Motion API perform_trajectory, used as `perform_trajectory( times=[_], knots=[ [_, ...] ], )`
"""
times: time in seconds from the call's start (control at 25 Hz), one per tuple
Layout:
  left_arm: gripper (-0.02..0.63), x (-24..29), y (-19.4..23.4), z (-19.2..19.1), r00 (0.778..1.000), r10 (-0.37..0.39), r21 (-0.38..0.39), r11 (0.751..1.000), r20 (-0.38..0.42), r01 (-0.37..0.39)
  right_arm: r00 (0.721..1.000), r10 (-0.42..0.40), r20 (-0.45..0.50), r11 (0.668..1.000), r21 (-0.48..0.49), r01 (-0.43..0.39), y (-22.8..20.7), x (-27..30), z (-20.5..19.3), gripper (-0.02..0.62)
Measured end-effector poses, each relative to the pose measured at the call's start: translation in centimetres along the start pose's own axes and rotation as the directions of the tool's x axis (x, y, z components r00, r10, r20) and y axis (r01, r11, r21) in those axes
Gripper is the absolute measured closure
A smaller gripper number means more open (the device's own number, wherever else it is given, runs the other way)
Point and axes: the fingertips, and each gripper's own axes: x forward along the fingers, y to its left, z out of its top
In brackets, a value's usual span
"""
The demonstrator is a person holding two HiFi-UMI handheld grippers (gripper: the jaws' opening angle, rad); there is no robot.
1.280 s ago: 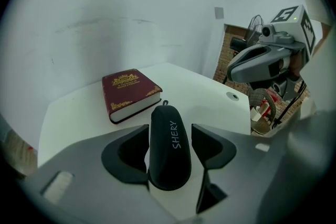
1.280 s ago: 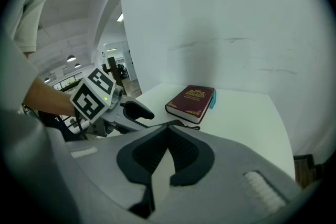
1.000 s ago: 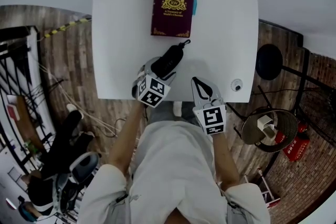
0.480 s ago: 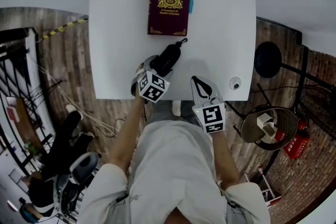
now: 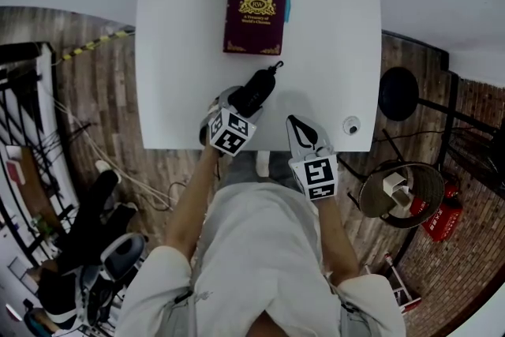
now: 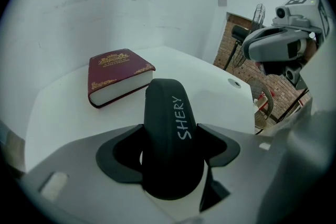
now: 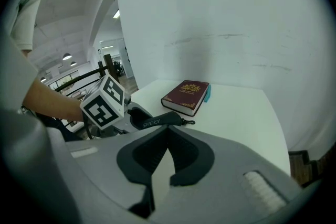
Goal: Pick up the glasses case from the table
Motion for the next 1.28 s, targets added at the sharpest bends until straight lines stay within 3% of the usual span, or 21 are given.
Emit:
perform_trajectory(
  times=[0.4,0.72,0.92,1.28],
  knots=[
    [0.268,-4.5,0.0,3.4,0.989,0.012,-0.013,1.0,0.15,-0.01,0.998,-0.039,0.043,0.999,-0.024,0.04,0.5,-1.4,1.4,0.592],
    [0.267,-10.6,0.0,7.1,0.949,0.007,-0.04,0.999,0.316,0.005,0.988,-0.071,0.139,0.995,-0.063,0.081,0.9,-3.6,5.3,0.592],
    [0.267,-15.4,0.1,9.6,0.9,0.016,-0.05,0.999,0.436,0.007,0.974,-0.083,0.21,0.99,-0.092,0.104,1.7,-5.6,8.0,0.592],
    [0.267,-23.4,0.4,13.0,0.784,0.061,-0.057,0.998,0.618,-0.032,0.934,-0.082,0.347,0.983,-0.127,0.133,3.6,-9.0,13.0,0.592]
  ],
)
